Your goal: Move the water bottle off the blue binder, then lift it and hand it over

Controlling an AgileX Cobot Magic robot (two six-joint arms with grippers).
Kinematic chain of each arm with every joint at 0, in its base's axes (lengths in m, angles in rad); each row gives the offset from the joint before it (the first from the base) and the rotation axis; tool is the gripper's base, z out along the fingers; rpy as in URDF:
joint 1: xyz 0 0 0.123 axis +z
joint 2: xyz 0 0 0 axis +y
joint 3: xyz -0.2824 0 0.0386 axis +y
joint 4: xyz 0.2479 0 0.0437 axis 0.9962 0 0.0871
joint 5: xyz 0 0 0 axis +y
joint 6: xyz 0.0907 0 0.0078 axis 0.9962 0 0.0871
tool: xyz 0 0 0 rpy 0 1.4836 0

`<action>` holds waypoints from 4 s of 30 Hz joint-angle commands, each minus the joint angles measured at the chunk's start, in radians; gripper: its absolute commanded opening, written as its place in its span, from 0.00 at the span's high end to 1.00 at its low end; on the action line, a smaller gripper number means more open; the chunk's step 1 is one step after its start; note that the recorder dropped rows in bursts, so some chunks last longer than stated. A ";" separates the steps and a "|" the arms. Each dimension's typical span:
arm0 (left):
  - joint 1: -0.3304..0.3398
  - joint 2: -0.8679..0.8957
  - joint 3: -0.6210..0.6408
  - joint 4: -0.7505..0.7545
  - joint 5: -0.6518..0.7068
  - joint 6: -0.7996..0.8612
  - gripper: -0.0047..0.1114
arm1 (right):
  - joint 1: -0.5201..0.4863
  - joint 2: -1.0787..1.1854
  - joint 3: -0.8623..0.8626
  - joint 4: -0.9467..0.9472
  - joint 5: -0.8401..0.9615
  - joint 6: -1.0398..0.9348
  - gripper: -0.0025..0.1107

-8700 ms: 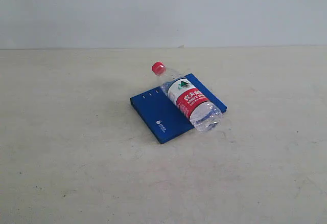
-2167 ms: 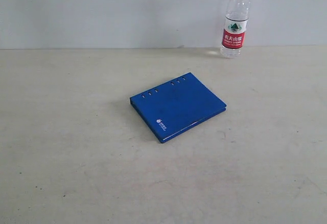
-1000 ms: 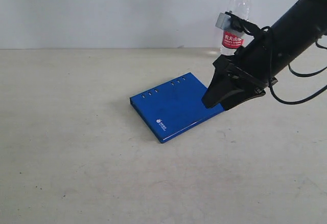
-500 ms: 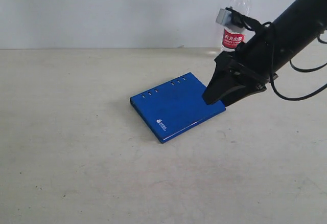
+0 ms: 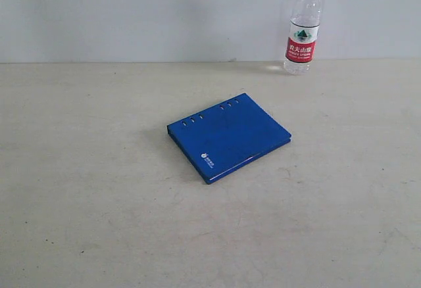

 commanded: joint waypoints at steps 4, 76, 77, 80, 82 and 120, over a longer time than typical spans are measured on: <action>-0.008 0.129 -0.306 -0.061 0.003 0.554 0.92 | -0.004 0.002 0.071 -0.148 -0.043 0.279 0.51; -0.237 2.331 -1.497 -1.133 0.822 1.642 0.49 | -0.337 0.656 0.308 0.937 0.019 -0.164 0.51; -0.237 2.331 -1.497 -1.150 0.822 1.642 0.49 | -0.337 0.668 0.308 0.970 0.019 -0.189 0.51; -0.237 2.331 -1.497 -1.170 0.812 1.642 0.49 | -0.337 0.714 0.308 1.047 0.019 -0.241 0.51; -0.237 2.331 -1.497 -1.168 0.804 1.642 0.49 | -0.337 0.745 0.308 1.069 0.015 -0.257 0.51; -0.217 2.401 -1.499 -1.220 0.977 1.668 0.49 | -0.214 0.850 0.308 1.317 0.019 -0.572 0.52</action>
